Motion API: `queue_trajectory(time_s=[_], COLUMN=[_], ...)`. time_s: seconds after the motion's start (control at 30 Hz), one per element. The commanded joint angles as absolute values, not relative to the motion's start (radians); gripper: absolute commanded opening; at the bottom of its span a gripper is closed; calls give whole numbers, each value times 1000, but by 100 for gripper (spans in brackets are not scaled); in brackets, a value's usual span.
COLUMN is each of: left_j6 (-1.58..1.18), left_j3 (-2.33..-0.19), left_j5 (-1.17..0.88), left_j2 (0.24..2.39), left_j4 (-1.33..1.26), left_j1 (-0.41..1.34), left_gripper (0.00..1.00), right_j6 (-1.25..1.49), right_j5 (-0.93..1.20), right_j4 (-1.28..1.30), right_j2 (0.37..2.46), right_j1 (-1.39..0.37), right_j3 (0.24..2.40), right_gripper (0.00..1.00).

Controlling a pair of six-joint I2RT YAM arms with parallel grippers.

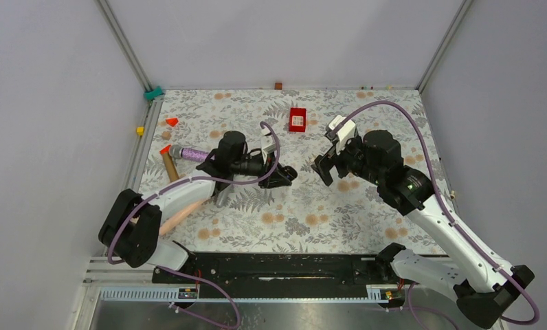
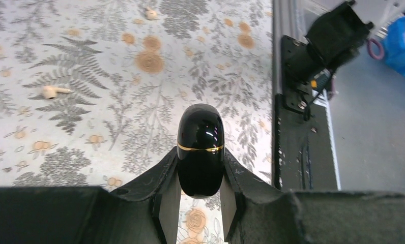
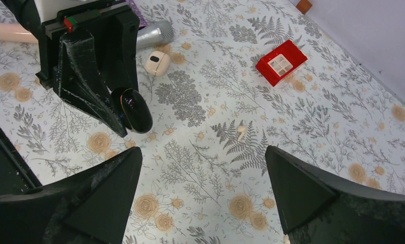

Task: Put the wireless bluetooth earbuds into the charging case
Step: Place the charging case at the center of the board.

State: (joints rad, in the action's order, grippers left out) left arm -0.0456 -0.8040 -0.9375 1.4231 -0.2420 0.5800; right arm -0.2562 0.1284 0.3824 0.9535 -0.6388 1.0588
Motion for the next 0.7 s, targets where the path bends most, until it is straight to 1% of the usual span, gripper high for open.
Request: queue_trajectory(time_s=[0.0, 0.1, 0.33, 0.67], left_j6=[5, 66, 116, -83], left_j3=[-898, -929, -1030, -1190], left_j5=[-754, -687, -664, -627], left_j2=[1439, 1459, 1542, 1767], left_j4=[-196, -140, -38, -25], left_j1=[578, 571, 552, 550], left_gripper=[0, 0, 0, 0], right_j6=[-233, -233, -233, -232], right_j5=[82, 82, 86, 84], right_j4=[323, 321, 319, 314], right_j2=[936, 936, 942, 955], right_j1=[-620, -608, -588, -566], right_j3=[1054, 1052, 1048, 1044], right_gripper=[100, 99, 99, 100])
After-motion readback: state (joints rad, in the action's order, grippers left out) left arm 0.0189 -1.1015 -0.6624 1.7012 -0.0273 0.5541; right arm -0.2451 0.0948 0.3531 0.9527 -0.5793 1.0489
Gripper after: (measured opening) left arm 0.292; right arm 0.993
